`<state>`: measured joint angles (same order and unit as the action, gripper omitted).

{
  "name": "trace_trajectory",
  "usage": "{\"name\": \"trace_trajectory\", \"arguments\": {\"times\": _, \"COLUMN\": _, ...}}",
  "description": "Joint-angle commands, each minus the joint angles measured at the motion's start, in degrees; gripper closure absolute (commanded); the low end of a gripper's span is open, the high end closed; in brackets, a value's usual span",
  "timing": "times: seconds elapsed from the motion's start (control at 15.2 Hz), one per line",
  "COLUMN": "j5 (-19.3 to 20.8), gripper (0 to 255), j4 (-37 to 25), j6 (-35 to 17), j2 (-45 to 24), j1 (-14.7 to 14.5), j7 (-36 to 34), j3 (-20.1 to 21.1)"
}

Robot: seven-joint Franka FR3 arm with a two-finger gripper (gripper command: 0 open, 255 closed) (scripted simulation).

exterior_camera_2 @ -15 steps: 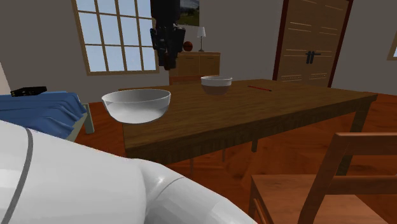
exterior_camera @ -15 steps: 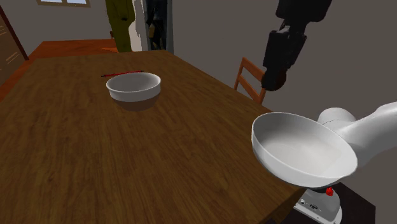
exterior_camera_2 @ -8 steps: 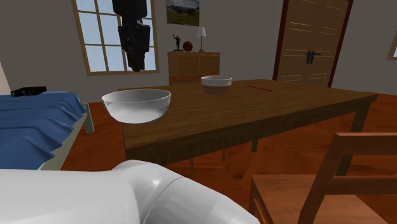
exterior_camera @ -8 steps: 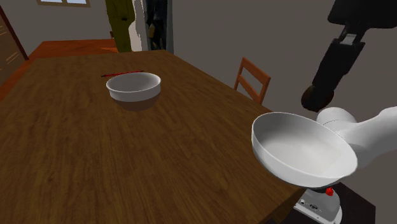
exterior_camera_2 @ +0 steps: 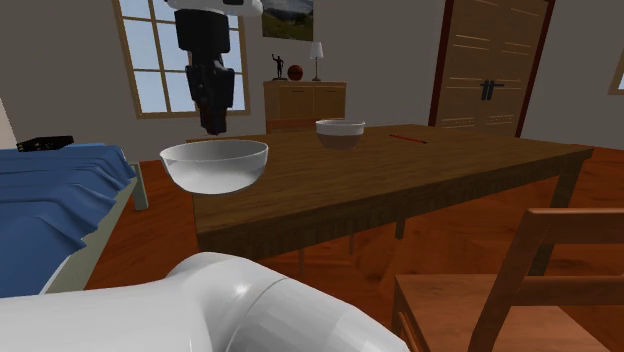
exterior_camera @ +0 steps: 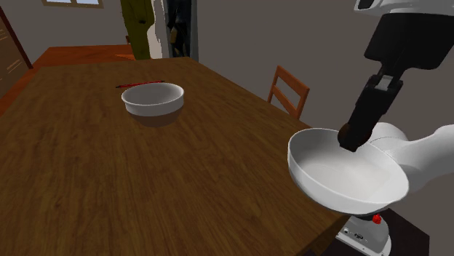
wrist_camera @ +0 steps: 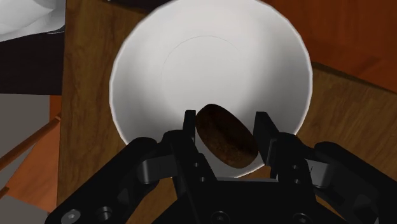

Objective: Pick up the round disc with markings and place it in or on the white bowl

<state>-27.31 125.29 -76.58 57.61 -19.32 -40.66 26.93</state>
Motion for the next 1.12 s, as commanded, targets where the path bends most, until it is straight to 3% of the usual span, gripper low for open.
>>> {"name": "trace_trajectory", "arguments": {"times": 0.0, "j5": -0.33, "gripper": 255, "j4": 2.12, "j6": -1.09, "j2": 0.99, "j1": -0.29, "j7": 0.38, "j3": 0.22}}
{"name": "trace_trajectory", "arguments": {"times": 0.2, "j5": -0.94, "gripper": 255, "j4": 4.78, "j6": -2.59, "j2": 2.16, "j1": -0.65, "j7": 0.72, "j3": 0.78}}
{"name": "trace_trajectory", "arguments": {"times": 0.73, "j5": -0.94, "gripper": 255, "j4": 4.78, "j6": -2.59, "j2": 2.16, "j1": -0.65, "j7": 0.72, "j3": 0.78}}
{"name": "trace_trajectory", "arguments": {"times": 0.79, "j5": -0.94, "gripper": 0, "j4": 4.78, "j6": -2.59, "j2": 2.16, "j1": -0.65, "j7": 0.72, "j3": 0.78}}
{"name": "trace_trajectory", "arguments": {"times": 1.06, "j5": -0.94, "gripper": 0, "j4": 4.78, "j6": -2.59, "j2": 2.16, "j1": -0.65, "j7": 0.72, "j3": 0.78}}
